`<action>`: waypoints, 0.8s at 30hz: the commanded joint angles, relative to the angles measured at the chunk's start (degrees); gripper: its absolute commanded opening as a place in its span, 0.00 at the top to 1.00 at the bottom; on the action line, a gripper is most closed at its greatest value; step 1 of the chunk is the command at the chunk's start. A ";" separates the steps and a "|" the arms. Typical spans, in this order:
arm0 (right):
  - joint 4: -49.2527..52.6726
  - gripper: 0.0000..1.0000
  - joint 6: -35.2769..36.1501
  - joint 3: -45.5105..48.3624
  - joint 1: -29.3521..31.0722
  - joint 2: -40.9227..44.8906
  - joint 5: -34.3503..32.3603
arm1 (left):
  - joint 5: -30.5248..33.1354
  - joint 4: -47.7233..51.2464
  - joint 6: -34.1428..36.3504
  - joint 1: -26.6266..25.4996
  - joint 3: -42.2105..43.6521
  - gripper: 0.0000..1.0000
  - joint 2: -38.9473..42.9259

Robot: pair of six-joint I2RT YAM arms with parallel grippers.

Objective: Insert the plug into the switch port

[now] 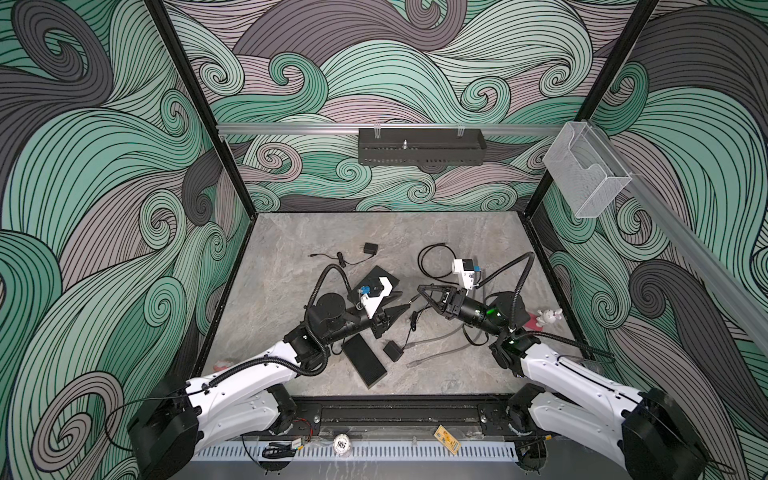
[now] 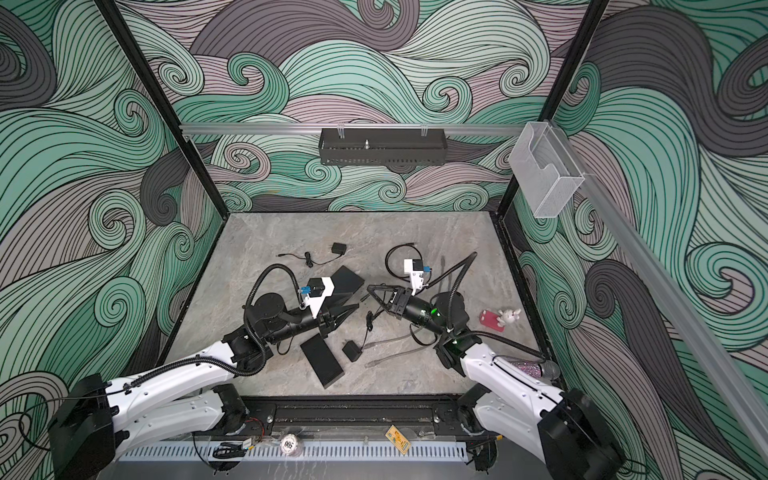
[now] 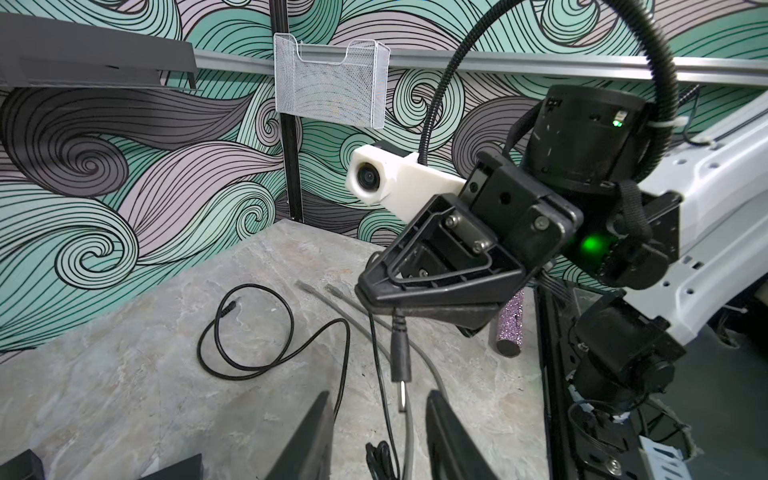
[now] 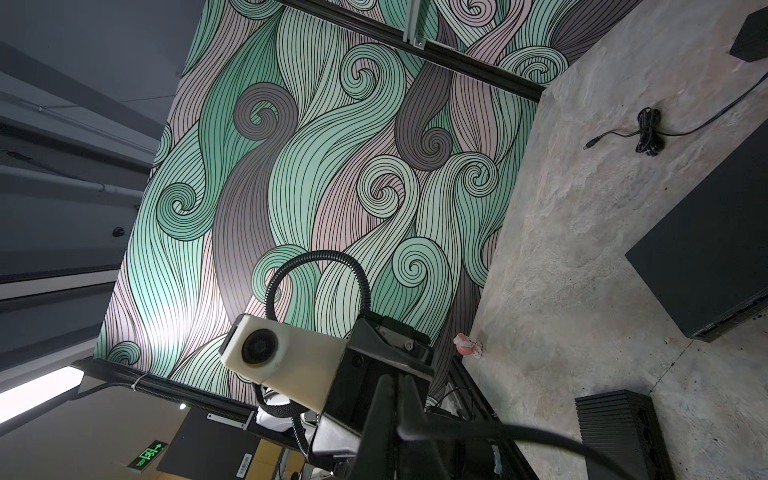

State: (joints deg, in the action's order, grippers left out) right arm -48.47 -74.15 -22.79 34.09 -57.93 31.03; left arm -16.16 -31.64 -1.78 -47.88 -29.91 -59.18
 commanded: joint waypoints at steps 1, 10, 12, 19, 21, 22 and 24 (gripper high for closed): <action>-3.35 1.00 -0.29 -1.52 -0.25 0.19 -0.17 | -0.76 -2.86 1.09 -0.07 -2.26 0.62 -0.18; -5.23 1.00 -1.44 -1.53 -0.30 -1.04 0.18 | -1.35 -3.50 0.55 -0.03 -2.74 0.67 -1.32; -5.14 1.00 -1.35 -1.54 -0.32 -0.96 0.09 | -1.82 -3.67 0.59 -0.09 -3.04 0.68 -1.70; -4.97 1.00 -1.13 -1.37 -0.30 -0.96 0.13 | -2.29 -3.48 0.29 -0.07 -3.93 0.70 -2.68; -4.92 1.00 -1.15 -1.31 -0.25 -0.79 0.09 | -2.62 -3.14 0.12 -0.08 -4.51 0.74 -3.26; -5.05 1.00 -1.08 -1.22 -0.32 -0.79 -0.02 | -2.93 -2.90 0.11 -0.11 -4.91 0.75 -3.55; -5.02 1.00 -1.08 -1.18 -0.25 -0.69 0.04 | -3.46 -2.74 0.04 -0.11 -5.40 0.78 -4.14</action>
State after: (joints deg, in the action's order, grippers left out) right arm -50.68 -75.31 -22.79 34.09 -58.96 31.00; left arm -18.04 -33.28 -1.61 -47.88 -32.84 -62.63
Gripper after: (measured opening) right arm 0.048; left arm 0.227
